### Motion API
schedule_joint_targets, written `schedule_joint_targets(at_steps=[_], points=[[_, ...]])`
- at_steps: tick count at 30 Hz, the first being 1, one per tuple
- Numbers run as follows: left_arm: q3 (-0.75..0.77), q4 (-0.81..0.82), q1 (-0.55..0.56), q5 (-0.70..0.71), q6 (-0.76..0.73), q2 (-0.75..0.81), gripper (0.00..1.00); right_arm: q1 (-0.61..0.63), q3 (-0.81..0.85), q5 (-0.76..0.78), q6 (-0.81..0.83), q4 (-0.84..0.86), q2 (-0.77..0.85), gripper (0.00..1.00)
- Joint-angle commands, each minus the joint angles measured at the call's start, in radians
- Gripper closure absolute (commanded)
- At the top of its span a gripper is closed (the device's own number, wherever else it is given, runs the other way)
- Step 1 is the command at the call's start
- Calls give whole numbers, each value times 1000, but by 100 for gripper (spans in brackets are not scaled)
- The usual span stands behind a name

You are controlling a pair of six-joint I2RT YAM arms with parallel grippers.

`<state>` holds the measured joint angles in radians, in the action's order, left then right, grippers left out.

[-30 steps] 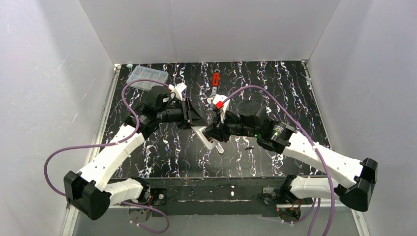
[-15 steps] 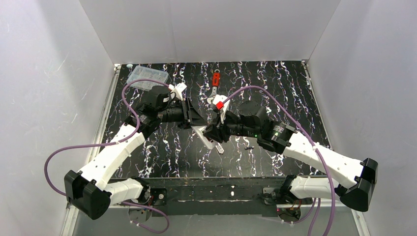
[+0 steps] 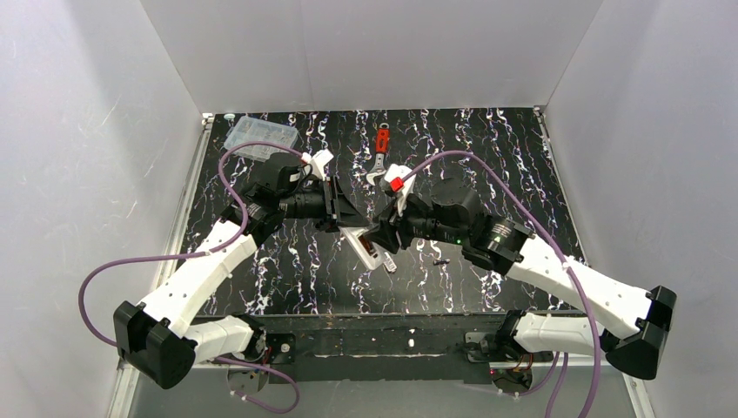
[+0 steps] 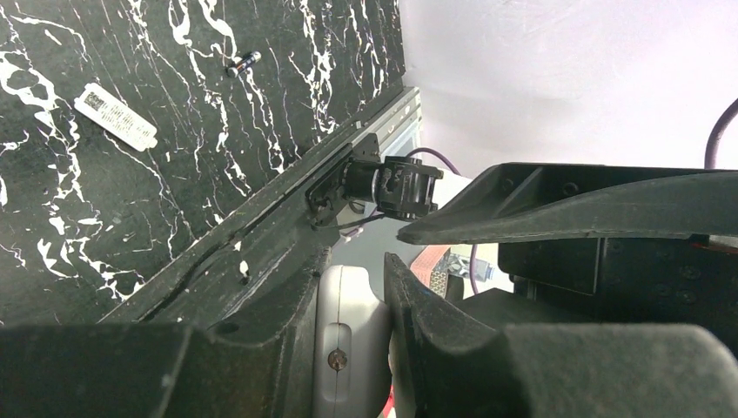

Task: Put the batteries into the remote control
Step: Load the battery into the remote control.

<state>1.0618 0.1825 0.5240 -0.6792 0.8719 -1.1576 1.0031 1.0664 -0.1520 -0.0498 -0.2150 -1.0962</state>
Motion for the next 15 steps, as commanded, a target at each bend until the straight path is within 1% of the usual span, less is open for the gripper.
schedule_joint_targets(at_steps=[1, 9, 13, 15], points=[[41, -9, 4, -77, 8, -2, 100, -4, 34, -9, 10, 50, 45, 46], [45, 6, 4, -106, 27, -18, 100, -3, 20, -63, 26, 74, 70, 44], [55, 30, 4, -169, 48, -32, 100, -3, -24, -137, 138, 90, 125, 44], [61, 45, 4, -210, 53, -37, 100, -3, -41, -201, 236, 64, 159, 43]])
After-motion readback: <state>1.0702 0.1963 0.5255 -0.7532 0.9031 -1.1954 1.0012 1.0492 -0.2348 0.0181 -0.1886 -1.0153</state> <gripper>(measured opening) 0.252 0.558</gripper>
